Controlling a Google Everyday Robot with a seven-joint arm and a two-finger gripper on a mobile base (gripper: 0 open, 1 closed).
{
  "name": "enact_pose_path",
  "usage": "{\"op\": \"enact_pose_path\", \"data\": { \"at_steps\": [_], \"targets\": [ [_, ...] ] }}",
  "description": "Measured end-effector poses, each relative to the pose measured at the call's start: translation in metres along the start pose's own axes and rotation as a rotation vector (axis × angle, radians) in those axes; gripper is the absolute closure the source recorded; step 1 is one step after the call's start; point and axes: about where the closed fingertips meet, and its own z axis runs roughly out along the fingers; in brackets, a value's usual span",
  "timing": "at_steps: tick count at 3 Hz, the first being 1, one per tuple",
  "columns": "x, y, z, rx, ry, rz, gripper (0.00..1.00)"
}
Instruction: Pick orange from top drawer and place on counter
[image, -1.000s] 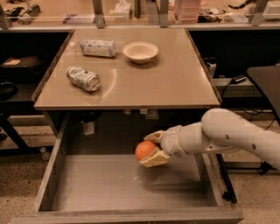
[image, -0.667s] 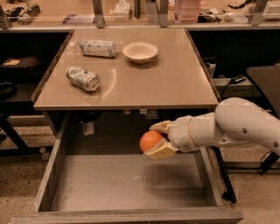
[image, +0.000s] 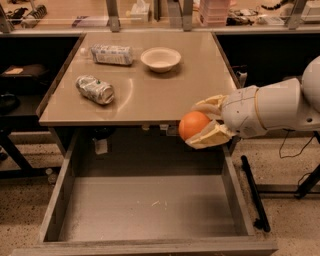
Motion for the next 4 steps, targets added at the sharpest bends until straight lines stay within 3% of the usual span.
{"op": "enact_pose_path", "data": {
  "at_steps": [1, 2, 3, 4],
  "targets": [
    [0.000, 0.000, 0.000, 0.000, 0.000, 0.000, 1.00],
    [-0.010, -0.026, -0.005, 0.042, -0.018, -0.034, 1.00],
    [-0.017, -0.072, -0.008, 0.092, -0.050, -0.048, 1.00],
    [-0.015, -0.122, -0.001, 0.118, -0.076, -0.023, 1.00]
  ]
}}
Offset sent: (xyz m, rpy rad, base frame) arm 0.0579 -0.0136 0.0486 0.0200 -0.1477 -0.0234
